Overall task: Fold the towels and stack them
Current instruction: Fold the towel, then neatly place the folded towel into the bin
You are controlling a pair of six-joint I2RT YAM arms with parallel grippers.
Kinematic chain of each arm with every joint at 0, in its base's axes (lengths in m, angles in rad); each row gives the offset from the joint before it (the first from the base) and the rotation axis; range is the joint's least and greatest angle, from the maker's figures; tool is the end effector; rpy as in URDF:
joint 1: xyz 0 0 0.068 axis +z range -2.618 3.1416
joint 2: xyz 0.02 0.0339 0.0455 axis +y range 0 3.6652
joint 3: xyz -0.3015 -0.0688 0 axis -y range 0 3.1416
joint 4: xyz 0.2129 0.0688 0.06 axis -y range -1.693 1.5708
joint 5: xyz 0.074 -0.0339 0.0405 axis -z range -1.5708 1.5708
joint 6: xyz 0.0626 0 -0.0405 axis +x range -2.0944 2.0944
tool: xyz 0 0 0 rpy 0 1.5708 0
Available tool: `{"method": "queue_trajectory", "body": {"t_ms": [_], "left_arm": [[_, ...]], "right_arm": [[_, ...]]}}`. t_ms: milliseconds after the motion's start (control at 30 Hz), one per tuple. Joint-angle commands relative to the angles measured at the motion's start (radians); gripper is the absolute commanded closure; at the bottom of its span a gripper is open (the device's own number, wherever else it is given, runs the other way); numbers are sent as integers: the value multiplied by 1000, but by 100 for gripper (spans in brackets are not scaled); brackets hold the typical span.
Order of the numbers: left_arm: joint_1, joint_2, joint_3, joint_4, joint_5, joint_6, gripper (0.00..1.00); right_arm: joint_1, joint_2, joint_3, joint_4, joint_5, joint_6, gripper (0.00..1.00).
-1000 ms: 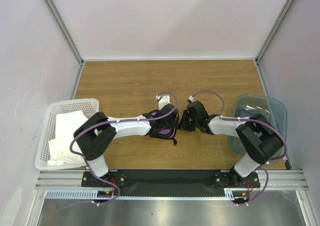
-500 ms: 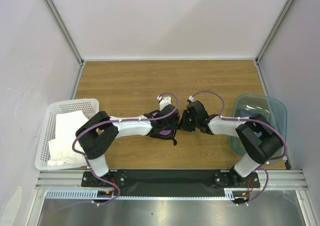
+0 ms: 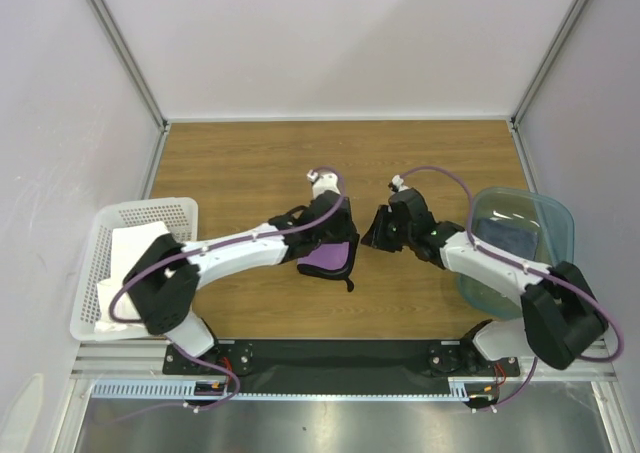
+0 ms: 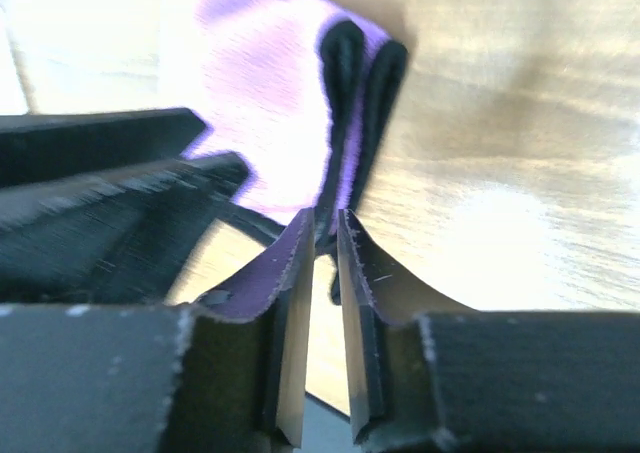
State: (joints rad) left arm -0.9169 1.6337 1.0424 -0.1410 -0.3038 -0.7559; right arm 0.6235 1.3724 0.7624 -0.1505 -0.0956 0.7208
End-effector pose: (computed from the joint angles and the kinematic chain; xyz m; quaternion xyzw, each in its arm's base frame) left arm 0.2269 -0.2653 0.2561 0.0112 0.9049 -0.2060 0.3722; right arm 0.2143 0.1615 0.2423 0.0258 0.9178 0.2795 0.2807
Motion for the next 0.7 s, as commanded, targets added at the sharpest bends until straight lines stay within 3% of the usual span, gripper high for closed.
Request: {"method": "queue_trajectory", "body": {"t_ms": [0,133,300,467,667], "left_arm": [[64,-139,16,-58,-34,29,48],[179,-259,-80,-71,-18,38,36],[285,-333,-182,-86,37,89,21],[368,-327,-280,-42,178,113,20],[372,-304,-363,84,239,124,22]], "right_arm": [[-7,-81,61,-67,22,-30,78],[16,-63,98,-26,-30,-50,71],[56,51,152,-52,33,-21,53],[67,103,97,-5,69,49,35],[77,126,37,104,47,66,31]]}}
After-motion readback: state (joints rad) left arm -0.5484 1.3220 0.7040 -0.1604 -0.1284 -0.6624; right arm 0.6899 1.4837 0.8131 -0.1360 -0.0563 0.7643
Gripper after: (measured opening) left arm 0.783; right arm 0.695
